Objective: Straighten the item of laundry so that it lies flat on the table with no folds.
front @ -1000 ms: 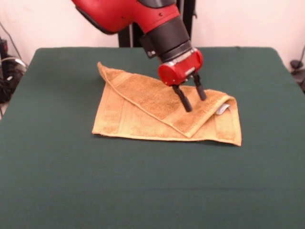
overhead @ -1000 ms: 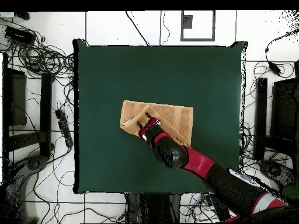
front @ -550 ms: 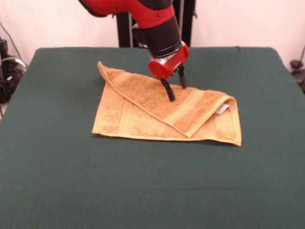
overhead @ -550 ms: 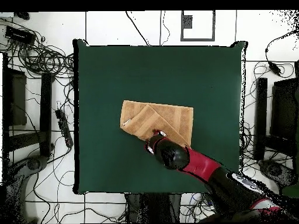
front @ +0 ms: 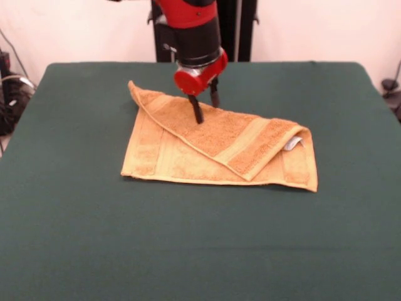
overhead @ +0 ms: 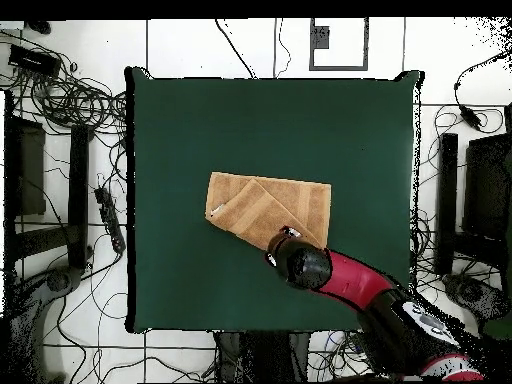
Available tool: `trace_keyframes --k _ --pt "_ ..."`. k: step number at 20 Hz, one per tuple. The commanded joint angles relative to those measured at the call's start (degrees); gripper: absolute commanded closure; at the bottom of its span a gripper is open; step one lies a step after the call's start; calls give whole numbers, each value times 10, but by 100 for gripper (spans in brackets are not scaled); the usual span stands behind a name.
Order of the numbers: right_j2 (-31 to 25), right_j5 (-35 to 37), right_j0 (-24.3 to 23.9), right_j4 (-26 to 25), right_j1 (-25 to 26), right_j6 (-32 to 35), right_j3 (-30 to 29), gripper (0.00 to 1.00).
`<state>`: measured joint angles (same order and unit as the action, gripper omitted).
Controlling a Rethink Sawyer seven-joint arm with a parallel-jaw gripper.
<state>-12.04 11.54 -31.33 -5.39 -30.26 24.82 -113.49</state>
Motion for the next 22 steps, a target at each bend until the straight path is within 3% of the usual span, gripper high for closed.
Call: trace_keyframes --k 1,10,16,22 --pt "-18 -22 -9 23 -26 162 35 0" --pt "-52 -29 -28 42 -28 177 31 0" --pt "1 11 16 55 25 168 93 0" --pt "4 17 15 62 70 161 119 0"
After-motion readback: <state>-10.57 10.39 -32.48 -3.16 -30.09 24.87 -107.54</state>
